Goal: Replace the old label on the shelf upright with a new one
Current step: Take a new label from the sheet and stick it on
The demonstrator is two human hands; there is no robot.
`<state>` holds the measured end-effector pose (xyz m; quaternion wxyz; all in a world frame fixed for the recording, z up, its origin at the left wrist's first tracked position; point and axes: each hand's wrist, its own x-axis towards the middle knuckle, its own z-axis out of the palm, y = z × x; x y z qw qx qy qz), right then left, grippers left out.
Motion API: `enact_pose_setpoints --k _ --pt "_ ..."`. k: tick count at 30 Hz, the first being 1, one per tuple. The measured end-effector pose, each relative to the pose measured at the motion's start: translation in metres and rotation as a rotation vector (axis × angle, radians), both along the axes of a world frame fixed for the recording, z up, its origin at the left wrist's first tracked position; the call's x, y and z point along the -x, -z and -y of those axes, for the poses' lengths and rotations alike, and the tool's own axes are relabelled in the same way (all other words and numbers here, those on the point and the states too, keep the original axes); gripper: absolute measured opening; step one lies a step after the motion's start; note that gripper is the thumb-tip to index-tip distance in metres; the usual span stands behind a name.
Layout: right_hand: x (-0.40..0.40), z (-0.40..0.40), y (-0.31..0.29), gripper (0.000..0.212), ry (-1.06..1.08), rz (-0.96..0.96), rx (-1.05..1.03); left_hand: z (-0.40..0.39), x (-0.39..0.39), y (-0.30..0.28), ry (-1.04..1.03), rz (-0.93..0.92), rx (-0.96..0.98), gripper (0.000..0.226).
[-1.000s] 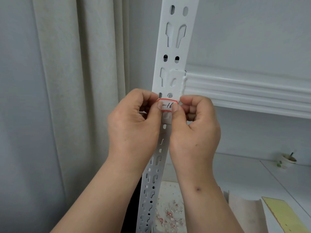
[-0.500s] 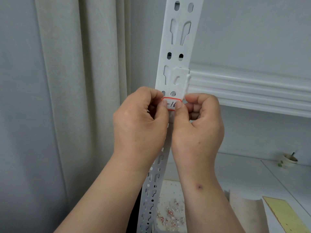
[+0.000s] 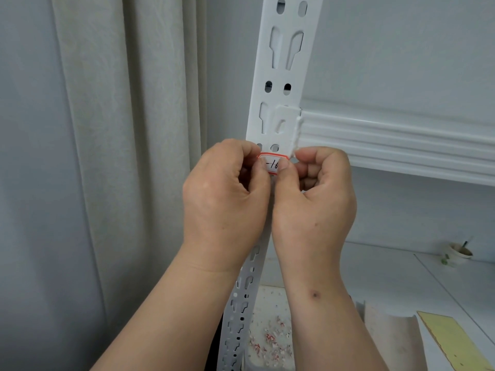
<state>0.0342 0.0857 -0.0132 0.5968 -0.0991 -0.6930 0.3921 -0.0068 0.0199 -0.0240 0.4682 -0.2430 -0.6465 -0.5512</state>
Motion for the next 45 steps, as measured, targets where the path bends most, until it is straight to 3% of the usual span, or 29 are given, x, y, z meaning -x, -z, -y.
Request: enact_pose_setpoints --k 14,17,22,27,36,40,45 --pt "-0.001 -0.005 0.004 0.024 -0.057 0.000 0.106 0.001 0.000 0.000 0.010 -0.012 0.031 0.020" --pt "-0.002 -0.004 0.005 0.023 -0.102 -0.003 0.158 0.004 0.001 0.000 0.021 0.058 -0.007 0.029" --pt "-0.003 -0.004 0.008 0.018 -0.219 -0.010 0.246 0.008 0.003 -0.003 0.265 0.351 -0.143 0.043" --pt "0.000 -0.003 0.005 0.022 -0.234 0.016 0.291 0.007 0.006 -0.004 0.553 0.493 -0.263 0.043" --pt "0.005 -0.002 0.006 0.022 -0.184 0.064 0.268 0.003 0.012 -0.006 0.702 0.552 -0.323 0.033" --pt "0.006 -0.001 0.017 0.020 -0.265 0.076 0.301 0.008 0.010 -0.003 0.768 0.573 -0.277 0.040" --pt "0.007 0.003 0.021 0.019 -0.307 0.089 0.284 0.008 0.013 0.002 0.753 0.544 -0.201 0.028"
